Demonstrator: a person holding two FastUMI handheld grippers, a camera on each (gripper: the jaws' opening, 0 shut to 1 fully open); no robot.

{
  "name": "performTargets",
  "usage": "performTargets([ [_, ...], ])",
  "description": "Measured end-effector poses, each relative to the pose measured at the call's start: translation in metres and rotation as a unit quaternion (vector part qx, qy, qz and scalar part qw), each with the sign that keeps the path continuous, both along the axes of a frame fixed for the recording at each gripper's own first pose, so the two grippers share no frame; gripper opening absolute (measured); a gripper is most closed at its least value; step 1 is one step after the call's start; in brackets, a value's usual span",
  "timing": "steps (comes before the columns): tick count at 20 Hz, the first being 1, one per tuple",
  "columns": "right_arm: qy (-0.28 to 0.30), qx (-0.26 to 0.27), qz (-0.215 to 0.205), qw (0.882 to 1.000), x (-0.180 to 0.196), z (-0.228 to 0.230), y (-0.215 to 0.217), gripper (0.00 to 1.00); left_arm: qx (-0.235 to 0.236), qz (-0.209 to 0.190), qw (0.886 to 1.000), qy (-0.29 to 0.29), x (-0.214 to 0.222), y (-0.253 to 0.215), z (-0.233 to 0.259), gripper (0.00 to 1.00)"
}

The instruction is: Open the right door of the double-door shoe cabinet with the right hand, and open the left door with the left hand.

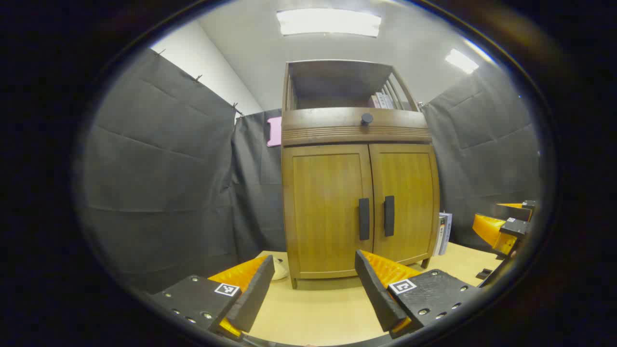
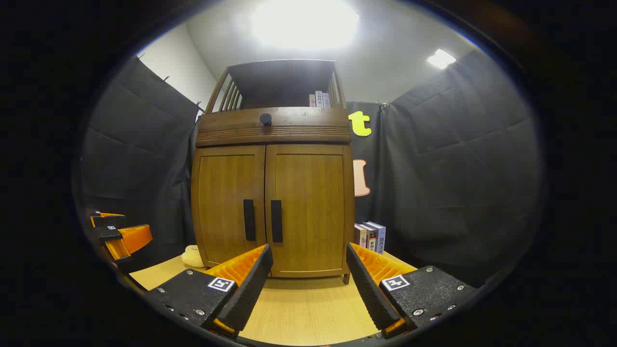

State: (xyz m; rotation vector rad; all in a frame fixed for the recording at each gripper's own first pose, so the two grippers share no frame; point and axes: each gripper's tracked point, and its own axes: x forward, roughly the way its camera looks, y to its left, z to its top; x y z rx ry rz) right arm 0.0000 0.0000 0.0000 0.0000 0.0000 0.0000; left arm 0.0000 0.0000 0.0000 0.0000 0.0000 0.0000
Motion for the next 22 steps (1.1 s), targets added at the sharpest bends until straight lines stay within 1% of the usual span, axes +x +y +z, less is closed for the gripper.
performTargets([
  [2, 0.000, -0.001, 0.002, 1.000, 0.000, 0.000, 0.001, 0.95, 0.002, -0.001, 1.000, -0.002, 0.001, -0.001, 0.002, 1.00],
  [3, -0.002, -0.004, 0.000, 1.000, 0.000, 0.001, 0.001, 0.95, 0.003, -0.001, 1.000, -0.004, 0.001, -0.001, 0.002, 0.96],
  [4, -0.004, -0.006, -0.001, 1.000, -0.001, 0.002, 0.002, 0.95, 0.003, -0.002, 1.000, -0.005, 0.001, -0.002, 0.003, 1.00],
  [7, -0.003, -0.004, 0.002, 1.000, -0.001, 0.002, 0.002, 0.95, 0.005, -0.006, 1.000, -0.007, 0.000, -0.004, 0.004, 1.00],
  [9, -0.001, -0.001, 0.002, 1.000, 0.000, 0.001, 0.002, 0.95, 0.008, -0.007, 1.000, -0.009, 0.001, -0.005, 0.005, 0.87],
  [10, 0.000, -0.001, 0.002, 1.000, 0.001, -0.001, 0.002, 0.95, 0.009, -0.007, 1.000, -0.010, 0.001, -0.004, 0.006, 0.87],
  [11, 0.001, 0.000, 0.003, 1.000, 0.001, -0.001, 0.002, 0.95, 0.010, -0.008, 1.000, -0.011, 0.002, -0.005, 0.006, 0.96],
  [12, 0.002, 0.001, 0.004, 1.000, 0.001, -0.001, 0.002, 0.95, 0.011, -0.009, 1.000, -0.012, 0.002, -0.005, 0.007, 1.00],
  [16, 0.001, 0.003, 0.013, 1.000, 0.005, -0.002, 0.005, 0.95, 0.014, -0.007, 1.000, -0.014, 0.003, -0.004, 0.009, 1.00],
  [20, 0.000, 0.005, 0.022, 1.000, 0.018, 0.000, 0.008, 0.95, 0.020, -0.001, 1.000, -0.019, 0.005, -0.002, 0.012, 1.00],
  [21, -0.003, 0.007, 0.023, 1.000, 0.022, 0.001, 0.008, 0.95, 0.022, 0.002, 1.000, -0.020, 0.005, -0.002, 0.012, 0.96],
  [22, -0.007, 0.009, 0.024, 1.000, 0.029, 0.004, 0.009, 0.95, 0.023, 0.005, 1.000, -0.020, 0.005, -0.001, 0.014, 1.00],
])
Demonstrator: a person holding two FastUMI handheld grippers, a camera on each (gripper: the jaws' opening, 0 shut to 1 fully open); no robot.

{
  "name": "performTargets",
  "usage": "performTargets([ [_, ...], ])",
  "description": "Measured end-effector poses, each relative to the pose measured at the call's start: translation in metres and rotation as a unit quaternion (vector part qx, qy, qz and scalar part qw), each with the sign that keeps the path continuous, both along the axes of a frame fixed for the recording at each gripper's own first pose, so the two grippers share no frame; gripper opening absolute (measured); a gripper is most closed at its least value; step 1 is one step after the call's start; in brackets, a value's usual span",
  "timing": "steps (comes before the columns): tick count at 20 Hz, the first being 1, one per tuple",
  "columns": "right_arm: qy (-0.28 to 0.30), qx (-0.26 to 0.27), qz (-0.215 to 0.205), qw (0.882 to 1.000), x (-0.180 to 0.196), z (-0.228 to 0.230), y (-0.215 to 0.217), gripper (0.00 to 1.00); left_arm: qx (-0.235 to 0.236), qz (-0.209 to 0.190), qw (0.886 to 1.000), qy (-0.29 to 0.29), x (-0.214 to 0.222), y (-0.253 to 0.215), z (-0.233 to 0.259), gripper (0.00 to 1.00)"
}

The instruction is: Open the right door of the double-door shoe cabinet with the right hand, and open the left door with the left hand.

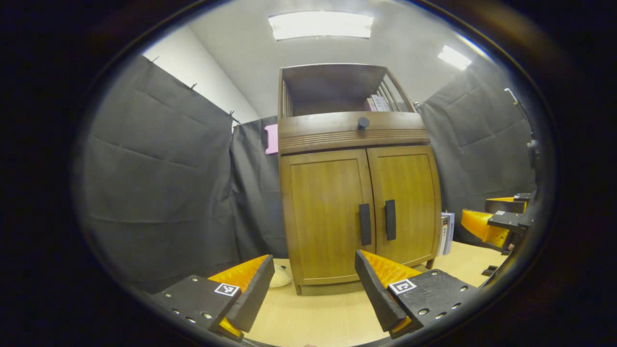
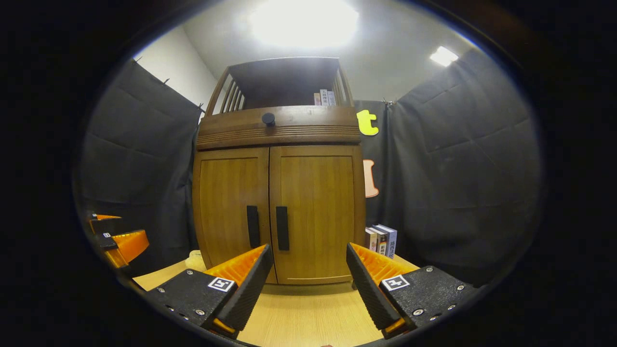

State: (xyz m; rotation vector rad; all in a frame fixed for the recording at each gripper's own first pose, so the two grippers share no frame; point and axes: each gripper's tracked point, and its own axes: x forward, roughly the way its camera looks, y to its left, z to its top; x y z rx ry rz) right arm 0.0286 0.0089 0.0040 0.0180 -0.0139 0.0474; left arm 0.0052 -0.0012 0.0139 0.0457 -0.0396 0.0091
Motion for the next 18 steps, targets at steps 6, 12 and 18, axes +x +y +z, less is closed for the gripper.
performTargets([
  [6, -0.007, 0.002, 0.009, 1.000, 0.057, 0.011, 0.010, 0.95, -0.004, 0.019, 1.000, 0.001, 0.003, 0.008, 0.002, 1.00],
  [12, -0.018, 0.005, 0.022, 1.000, 0.107, 0.019, 0.022, 0.95, -0.008, 0.061, 0.998, 0.013, 0.005, 0.026, -0.009, 0.96],
  [18, -0.012, 0.009, 0.042, 0.999, 0.166, 0.015, 0.042, 0.95, 0.002, 0.112, 0.994, 0.015, 0.003, 0.040, -0.007, 1.00],
])
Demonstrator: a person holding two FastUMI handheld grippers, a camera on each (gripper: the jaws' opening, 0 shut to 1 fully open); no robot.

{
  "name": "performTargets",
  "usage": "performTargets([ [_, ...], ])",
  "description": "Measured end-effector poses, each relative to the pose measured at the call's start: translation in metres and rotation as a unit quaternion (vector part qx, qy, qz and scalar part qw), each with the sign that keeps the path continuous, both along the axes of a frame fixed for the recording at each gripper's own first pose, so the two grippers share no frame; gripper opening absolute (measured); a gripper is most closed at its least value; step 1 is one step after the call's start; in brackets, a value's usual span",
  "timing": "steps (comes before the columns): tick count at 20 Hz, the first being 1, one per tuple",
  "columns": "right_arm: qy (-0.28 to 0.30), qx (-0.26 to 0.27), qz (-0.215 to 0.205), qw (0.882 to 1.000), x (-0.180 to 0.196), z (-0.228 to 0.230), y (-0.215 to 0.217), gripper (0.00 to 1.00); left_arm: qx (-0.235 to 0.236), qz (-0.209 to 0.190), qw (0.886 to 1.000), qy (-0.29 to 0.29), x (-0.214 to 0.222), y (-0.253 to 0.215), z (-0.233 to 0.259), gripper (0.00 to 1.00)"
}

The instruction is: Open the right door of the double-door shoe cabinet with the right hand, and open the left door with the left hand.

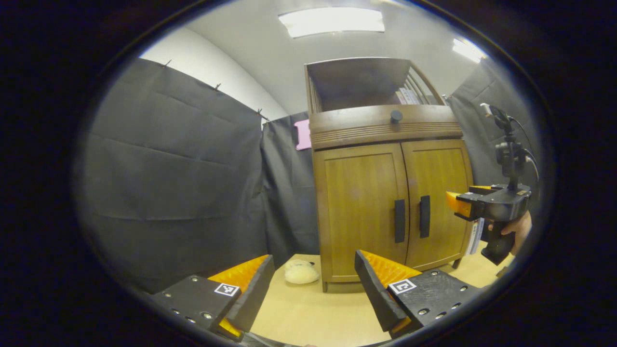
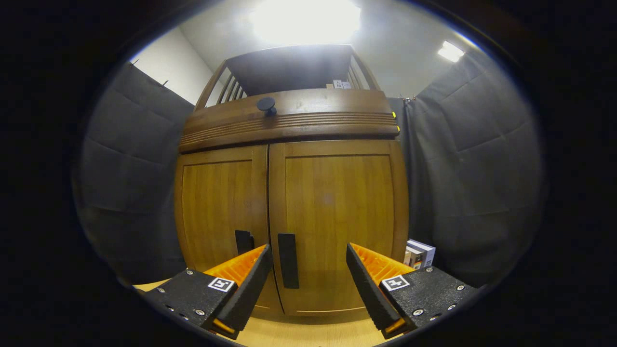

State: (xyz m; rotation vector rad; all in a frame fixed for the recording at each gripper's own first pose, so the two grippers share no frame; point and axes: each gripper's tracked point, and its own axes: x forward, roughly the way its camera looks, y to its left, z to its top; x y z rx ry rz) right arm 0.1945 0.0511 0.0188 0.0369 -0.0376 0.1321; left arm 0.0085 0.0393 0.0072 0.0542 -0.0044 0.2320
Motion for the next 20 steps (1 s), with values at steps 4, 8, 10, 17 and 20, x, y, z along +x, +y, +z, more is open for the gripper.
performTargets([
  [4, 0.009, 0.001, 0.010, 1.000, 0.031, -0.009, 0.014, 0.95, 0.007, 0.032, 0.999, 0.006, -0.003, 0.011, 0.001, 1.00],
  [8, 0.022, 0.005, 0.019, 1.000, 0.057, -0.023, 0.028, 0.95, 0.013, 0.061, 0.998, 0.012, -0.007, 0.020, 0.003, 1.00],
  [10, 0.032, 0.004, 0.025, 0.999, 0.069, -0.030, 0.035, 0.94, 0.013, 0.074, 0.997, 0.019, -0.011, 0.023, 0.003, 1.00],
  [17, 0.080, 0.008, 0.031, 0.996, 0.102, -0.065, 0.041, 0.83, 0.016, 0.097, 0.995, 0.028, -0.015, 0.031, -0.003, 1.00],
  [20, 0.089, 0.009, 0.036, 0.995, 0.106, -0.071, 0.050, 0.61, 0.016, 0.099, 0.995, 0.030, -0.015, 0.030, -0.002, 1.00],
])
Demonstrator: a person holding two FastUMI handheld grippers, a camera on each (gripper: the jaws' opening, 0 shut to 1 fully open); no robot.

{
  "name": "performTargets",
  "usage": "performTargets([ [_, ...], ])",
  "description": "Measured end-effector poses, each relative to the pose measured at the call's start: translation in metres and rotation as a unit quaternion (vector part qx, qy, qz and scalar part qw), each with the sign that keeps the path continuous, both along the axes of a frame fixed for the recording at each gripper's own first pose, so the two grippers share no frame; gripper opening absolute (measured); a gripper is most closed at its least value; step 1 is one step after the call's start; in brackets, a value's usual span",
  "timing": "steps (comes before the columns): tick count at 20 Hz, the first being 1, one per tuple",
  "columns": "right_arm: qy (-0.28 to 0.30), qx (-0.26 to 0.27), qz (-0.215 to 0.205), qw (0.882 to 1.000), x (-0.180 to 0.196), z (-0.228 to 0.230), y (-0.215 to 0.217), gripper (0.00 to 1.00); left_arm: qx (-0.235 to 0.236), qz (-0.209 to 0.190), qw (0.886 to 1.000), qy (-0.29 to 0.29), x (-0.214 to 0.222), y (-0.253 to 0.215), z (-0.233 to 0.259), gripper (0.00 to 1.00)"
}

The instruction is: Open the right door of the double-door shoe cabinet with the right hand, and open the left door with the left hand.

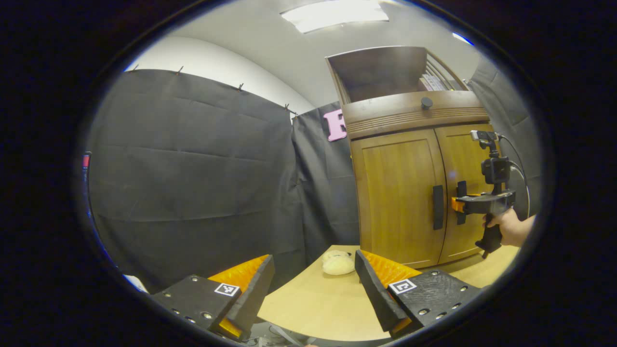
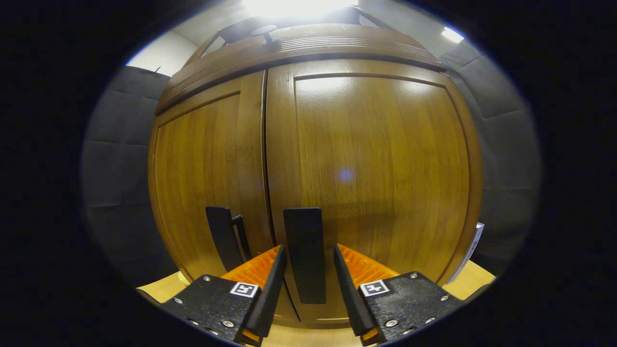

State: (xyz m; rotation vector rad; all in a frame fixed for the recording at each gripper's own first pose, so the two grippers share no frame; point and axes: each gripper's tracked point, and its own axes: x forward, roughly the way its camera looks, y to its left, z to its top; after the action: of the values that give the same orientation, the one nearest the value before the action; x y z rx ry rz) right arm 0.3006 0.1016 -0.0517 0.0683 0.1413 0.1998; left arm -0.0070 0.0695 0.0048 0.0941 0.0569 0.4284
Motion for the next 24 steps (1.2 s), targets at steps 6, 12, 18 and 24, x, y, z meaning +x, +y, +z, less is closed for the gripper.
performTargets([
  [6, 0.013, -0.003, -0.001, 1.000, 0.002, -0.004, 0.000, 0.31, -0.001, -0.006, 1.000, 0.002, 0.002, -0.001, -0.003, 1.00],
  [12, 0.021, -0.009, 0.006, 1.000, -0.008, -0.003, -0.002, 0.30, 0.003, -0.022, 1.000, -0.007, 0.005, -0.003, 0.000, 1.00],
  [18, 0.015, -0.011, 0.019, 1.000, -0.044, 0.000, -0.011, 0.29, 0.001, -0.047, 0.999, -0.012, 0.010, -0.009, 0.000, 0.87],
  [24, 0.026, -0.005, 0.023, 0.999, -0.074, 0.004, -0.024, 0.29, 0.005, -0.087, 0.996, -0.023, 0.017, -0.017, 0.002, 1.00],
])
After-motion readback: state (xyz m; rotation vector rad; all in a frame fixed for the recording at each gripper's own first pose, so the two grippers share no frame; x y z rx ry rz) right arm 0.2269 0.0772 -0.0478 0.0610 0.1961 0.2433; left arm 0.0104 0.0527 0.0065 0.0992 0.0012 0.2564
